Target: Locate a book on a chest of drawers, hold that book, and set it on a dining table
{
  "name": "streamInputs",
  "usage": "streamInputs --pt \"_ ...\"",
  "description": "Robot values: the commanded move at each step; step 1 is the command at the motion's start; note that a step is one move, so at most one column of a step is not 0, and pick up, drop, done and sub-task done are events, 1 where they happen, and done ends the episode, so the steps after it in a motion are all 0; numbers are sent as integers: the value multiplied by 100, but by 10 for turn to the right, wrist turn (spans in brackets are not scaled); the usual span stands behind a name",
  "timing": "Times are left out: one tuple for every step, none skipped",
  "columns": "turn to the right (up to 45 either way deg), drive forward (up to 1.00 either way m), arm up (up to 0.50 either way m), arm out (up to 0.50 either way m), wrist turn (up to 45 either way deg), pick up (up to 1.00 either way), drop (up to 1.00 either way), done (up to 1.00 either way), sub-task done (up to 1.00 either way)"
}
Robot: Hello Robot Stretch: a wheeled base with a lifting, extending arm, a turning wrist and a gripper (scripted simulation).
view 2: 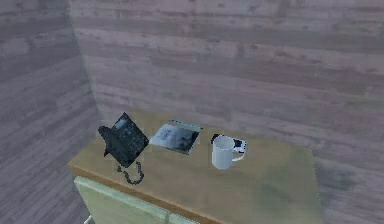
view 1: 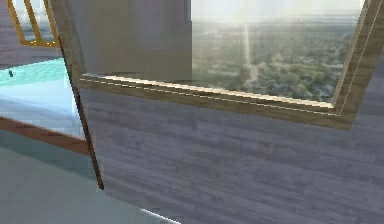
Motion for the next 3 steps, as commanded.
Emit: streamInputs --pt "0 0 50 0 0 0 0 0 0" --pt "0 0 38 0 0 0 0 0 0" --pt "0 0 0 30 0 0 0 0 0"
